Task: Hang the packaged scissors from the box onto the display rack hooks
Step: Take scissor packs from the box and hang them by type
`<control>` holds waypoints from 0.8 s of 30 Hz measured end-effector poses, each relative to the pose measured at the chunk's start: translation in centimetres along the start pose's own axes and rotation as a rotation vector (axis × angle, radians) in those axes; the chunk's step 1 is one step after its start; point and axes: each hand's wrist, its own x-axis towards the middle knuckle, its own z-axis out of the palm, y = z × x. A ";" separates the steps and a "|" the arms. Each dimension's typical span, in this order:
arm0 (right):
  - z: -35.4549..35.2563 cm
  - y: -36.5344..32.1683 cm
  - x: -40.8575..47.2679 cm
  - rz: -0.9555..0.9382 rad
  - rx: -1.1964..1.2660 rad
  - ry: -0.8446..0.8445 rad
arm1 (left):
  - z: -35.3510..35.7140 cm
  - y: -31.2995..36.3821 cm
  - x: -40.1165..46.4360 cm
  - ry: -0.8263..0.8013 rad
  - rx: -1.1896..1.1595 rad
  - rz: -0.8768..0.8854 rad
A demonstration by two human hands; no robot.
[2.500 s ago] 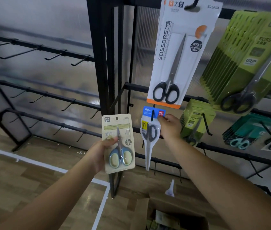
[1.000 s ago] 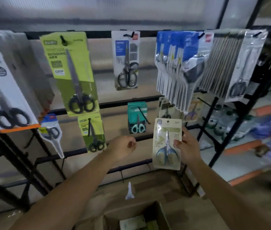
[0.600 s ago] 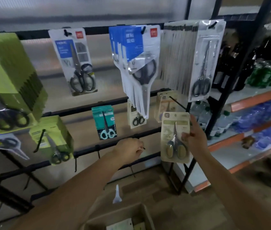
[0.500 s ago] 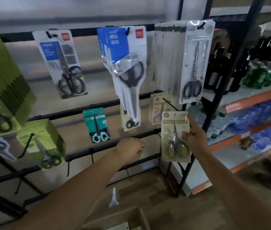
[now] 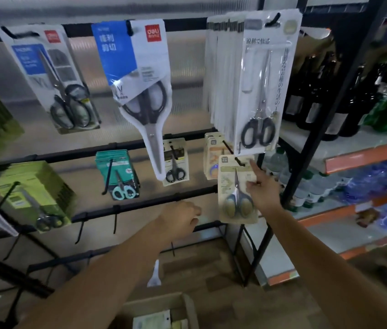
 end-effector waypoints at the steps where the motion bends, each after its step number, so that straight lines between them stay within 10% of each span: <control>1: 0.5 -0.4 0.9 0.003 -0.021 -0.012 | 0.2 -0.4 -0.2 -0.015 -0.001 -0.027; 14: 4.6 -0.5 2.5 0.058 -0.133 -0.068 | 1.2 -4.1 -5.2 -0.096 -0.118 -0.320; 24: 14.8 3.0 -7.2 0.017 -0.239 -0.618 | 8.5 -3.5 -13.5 -0.230 -0.322 -0.600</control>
